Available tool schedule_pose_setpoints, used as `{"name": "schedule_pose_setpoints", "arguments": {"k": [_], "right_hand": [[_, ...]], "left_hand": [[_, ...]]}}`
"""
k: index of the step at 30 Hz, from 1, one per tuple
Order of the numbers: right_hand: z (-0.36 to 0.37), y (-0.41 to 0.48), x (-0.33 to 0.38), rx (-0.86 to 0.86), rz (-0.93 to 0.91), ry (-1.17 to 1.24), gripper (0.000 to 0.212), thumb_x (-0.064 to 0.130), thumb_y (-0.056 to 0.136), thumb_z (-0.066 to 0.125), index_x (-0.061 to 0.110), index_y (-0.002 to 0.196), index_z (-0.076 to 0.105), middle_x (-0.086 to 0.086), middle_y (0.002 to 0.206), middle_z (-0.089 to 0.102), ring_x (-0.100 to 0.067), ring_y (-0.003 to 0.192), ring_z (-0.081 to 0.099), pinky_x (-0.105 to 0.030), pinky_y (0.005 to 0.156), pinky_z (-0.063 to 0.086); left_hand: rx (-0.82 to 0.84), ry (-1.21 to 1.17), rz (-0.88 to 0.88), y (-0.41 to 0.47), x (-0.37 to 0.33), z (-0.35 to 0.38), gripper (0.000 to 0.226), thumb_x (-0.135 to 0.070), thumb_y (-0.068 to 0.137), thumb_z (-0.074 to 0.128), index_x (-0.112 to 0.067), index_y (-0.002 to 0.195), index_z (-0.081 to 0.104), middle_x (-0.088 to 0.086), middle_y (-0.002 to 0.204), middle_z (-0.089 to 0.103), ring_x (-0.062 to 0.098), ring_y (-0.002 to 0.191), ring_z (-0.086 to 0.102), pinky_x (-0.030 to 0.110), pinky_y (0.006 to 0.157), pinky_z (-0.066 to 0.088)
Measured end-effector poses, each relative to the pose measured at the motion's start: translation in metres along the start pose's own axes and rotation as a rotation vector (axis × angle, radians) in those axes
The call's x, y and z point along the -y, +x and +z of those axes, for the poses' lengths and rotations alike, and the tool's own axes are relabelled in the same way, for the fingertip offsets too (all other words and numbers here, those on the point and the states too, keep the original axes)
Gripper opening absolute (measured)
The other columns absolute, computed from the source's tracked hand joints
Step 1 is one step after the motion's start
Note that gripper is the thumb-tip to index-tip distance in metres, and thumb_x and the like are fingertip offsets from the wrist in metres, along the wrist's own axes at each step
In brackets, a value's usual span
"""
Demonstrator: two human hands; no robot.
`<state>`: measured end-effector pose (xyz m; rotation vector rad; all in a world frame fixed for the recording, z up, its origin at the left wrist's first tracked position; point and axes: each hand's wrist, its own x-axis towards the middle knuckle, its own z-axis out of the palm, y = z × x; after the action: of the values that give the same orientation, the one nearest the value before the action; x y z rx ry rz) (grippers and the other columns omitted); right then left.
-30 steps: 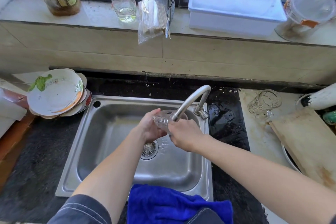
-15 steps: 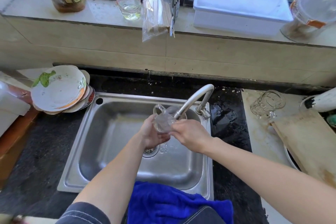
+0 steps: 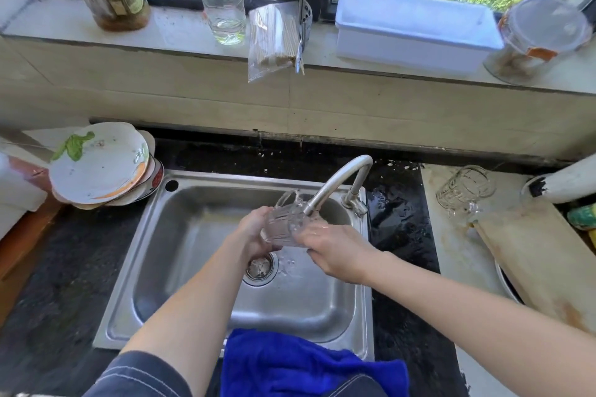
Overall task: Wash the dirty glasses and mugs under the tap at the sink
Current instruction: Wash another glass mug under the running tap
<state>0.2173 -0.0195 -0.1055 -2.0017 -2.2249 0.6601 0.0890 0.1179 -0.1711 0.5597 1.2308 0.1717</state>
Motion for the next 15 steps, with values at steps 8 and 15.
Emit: {"name": "schedule_pose_setpoints", "arguments": {"k": [8, 15], "right_hand": [[0.007, 0.006, 0.008, 0.045, 0.002, -0.054, 0.035, 0.010, 0.089, 0.048, 0.012, 0.124, 0.056, -0.005, 0.123, 0.061, -0.028, 0.109, 0.058, -0.039, 0.078, 0.049], [0.010, 0.017, 0.012, 0.066, 0.046, 0.091, 0.031, 0.033, 0.096, 0.053, 0.024, 0.123, 0.063, 0.000, 0.123, 0.064, -0.025, 0.114, 0.057, -0.041, 0.089, 0.048]], "left_hand": [[-0.008, 0.169, -0.063, -0.010, 0.008, -0.002, 0.019, -0.025, 0.093, 0.043, -0.018, 0.086, 0.059, 0.006, 0.080, 0.061, 0.022, 0.066, 0.055, 0.031, 0.064, 0.044], [0.122, 0.080, -0.103, -0.010, 0.011, -0.008, 0.033, -0.035, 0.096, 0.043, -0.011, 0.105, 0.062, 0.010, 0.088, 0.070, 0.025, 0.079, 0.063, 0.035, 0.072, 0.050]]}}
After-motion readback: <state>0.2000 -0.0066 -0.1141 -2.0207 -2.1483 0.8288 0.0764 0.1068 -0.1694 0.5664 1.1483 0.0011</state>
